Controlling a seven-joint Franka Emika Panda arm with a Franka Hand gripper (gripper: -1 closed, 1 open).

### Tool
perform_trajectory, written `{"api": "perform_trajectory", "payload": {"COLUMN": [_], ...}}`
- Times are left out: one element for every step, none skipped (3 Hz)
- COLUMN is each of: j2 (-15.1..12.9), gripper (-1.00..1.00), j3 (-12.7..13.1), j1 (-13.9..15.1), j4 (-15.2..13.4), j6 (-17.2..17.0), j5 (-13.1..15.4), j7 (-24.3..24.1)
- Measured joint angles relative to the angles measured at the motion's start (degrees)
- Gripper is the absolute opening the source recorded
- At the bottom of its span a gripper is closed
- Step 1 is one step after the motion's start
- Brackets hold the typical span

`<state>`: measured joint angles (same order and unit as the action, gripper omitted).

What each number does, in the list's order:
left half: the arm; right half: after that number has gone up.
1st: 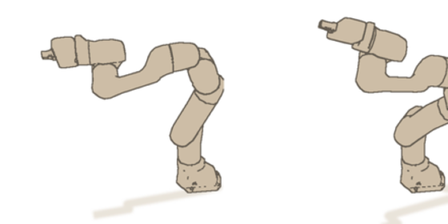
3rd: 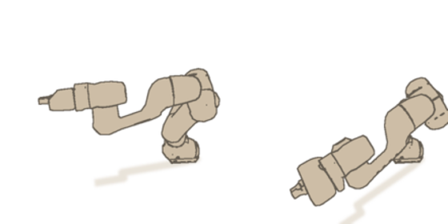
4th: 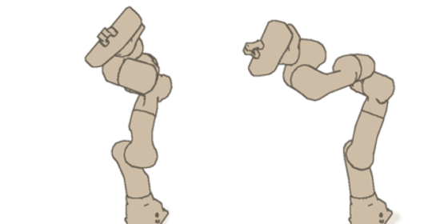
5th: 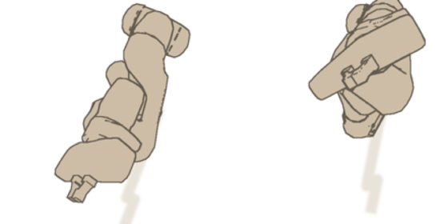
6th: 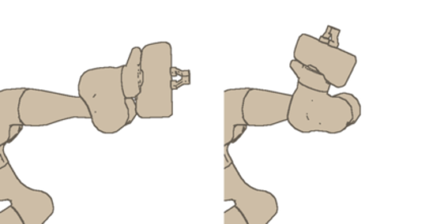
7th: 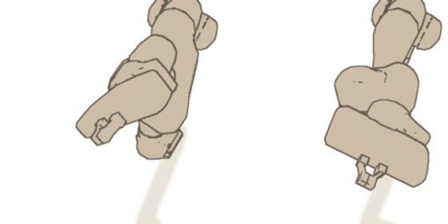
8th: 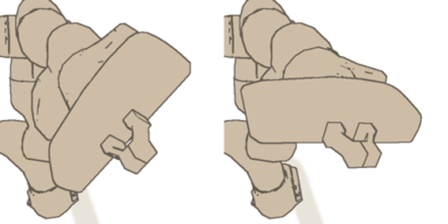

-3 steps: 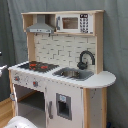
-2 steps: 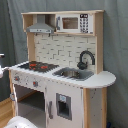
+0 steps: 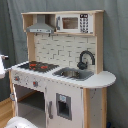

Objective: Play with the kitchen

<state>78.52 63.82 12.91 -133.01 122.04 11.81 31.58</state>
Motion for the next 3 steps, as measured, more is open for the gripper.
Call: {"api": "perform_trajectory", "payload": {"j2": [-0.2, -0.8, -2.0], "gripper": [1.00, 1.00, 1.00], "j3": [-1.7, -2.3, -2.1], "j1": [-1.3, -2.2, -2.3], "j4": [-1.4, -2.7, -3.7], "j6": [-2.2, -3.9, -4.8], "j5": [-3.8, -8.2, -12.7], "j7": [5.3, 9.3, 12.4]}}
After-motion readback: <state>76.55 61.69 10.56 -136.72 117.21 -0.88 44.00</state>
